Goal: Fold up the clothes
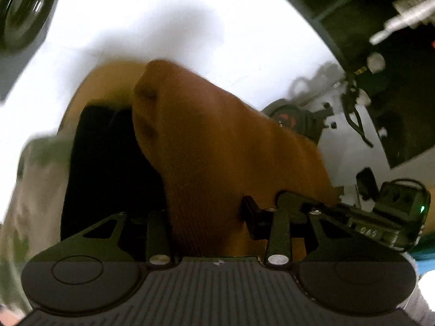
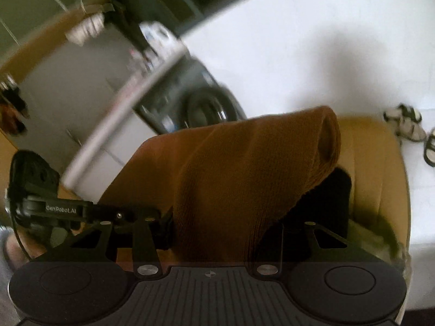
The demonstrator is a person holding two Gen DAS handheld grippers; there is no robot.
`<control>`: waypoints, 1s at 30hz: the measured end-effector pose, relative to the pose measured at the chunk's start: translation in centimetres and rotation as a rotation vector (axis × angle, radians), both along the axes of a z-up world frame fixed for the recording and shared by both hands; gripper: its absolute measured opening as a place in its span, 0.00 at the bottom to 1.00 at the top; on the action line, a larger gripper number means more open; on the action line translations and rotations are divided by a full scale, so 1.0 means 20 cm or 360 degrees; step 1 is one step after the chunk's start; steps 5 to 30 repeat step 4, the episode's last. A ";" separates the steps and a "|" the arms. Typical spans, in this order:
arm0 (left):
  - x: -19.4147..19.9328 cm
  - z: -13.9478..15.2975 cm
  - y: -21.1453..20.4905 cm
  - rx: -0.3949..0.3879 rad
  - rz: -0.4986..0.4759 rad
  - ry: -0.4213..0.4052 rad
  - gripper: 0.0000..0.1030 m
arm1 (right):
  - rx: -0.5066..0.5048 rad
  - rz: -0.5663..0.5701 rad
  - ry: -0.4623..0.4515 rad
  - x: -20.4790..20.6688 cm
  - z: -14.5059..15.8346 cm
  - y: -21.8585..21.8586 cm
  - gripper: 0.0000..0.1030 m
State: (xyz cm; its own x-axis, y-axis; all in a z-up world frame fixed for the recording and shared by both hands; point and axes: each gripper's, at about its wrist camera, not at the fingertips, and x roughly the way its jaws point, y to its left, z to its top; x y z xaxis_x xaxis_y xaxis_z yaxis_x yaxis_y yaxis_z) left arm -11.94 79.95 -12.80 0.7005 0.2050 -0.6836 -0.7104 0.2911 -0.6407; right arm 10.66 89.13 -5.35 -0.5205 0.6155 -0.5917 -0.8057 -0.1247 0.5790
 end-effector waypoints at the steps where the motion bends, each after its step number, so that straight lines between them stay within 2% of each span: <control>1: -0.03 -0.05 0.00 -0.0014 0.0022 -0.0033 0.38 | -0.0018 0.0011 -0.0057 -0.04 -0.07 0.02 0.45; 4: -0.05 -0.08 0.00 0.0009 0.0039 -0.0026 0.39 | 0.0029 0.0046 -0.0115 -0.12 -0.18 0.02 0.47; 30: -0.05 -0.08 0.00 0.0009 0.0039 -0.0026 0.39 | 0.0029 0.0046 -0.0115 -0.12 -0.18 0.02 0.47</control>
